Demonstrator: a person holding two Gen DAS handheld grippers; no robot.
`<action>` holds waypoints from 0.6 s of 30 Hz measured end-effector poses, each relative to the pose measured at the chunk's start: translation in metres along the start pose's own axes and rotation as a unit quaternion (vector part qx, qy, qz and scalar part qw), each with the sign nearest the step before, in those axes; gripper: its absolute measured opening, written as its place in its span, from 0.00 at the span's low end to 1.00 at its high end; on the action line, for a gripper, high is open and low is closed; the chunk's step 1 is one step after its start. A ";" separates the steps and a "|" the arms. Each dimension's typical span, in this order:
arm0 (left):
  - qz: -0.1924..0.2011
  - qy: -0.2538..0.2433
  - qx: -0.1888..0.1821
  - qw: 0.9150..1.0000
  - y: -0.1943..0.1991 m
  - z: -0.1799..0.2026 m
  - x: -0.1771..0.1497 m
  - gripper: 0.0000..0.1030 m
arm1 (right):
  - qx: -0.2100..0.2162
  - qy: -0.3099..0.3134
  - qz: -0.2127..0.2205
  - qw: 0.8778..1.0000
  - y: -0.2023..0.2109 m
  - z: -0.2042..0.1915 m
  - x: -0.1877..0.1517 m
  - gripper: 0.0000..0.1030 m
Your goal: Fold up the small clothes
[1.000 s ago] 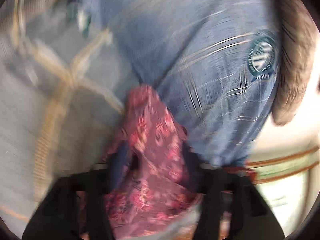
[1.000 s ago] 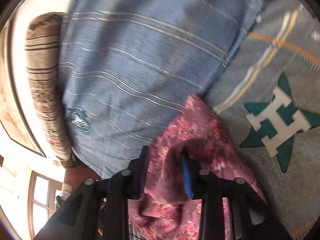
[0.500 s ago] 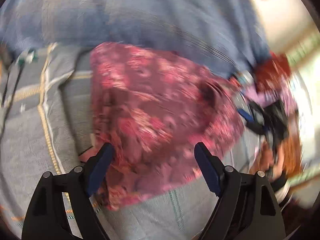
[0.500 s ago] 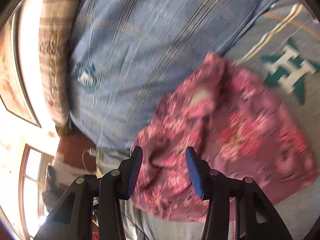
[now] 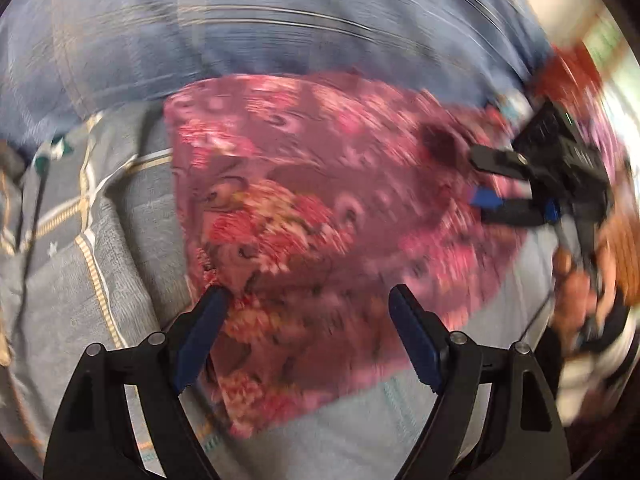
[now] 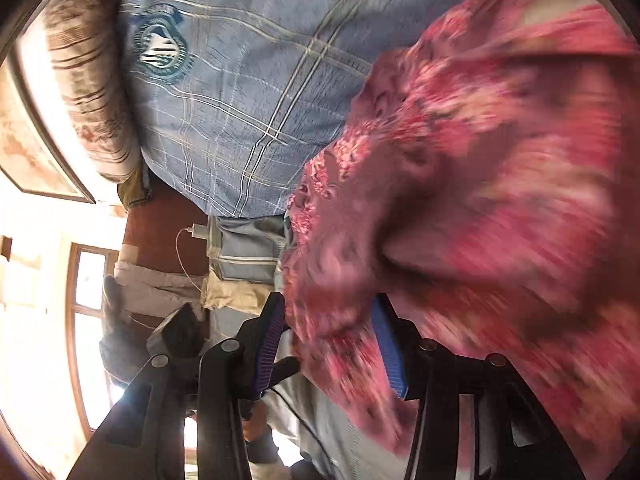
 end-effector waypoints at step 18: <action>0.070 0.142 -0.003 0.987 0.011 -0.056 0.026 0.81 | -0.224 0.077 0.229 0.944 0.163 0.021 0.051 0.46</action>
Point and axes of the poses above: each gripper's, at about its wrist camera, not at the fingertips, and y roughly against the way its jaws point, z to its right, x to its top, the point moved 4 cm from there along -y, roughly the way its jaws point, and after that the axes turned 6 degrees about -z, right-handed, at the moved point
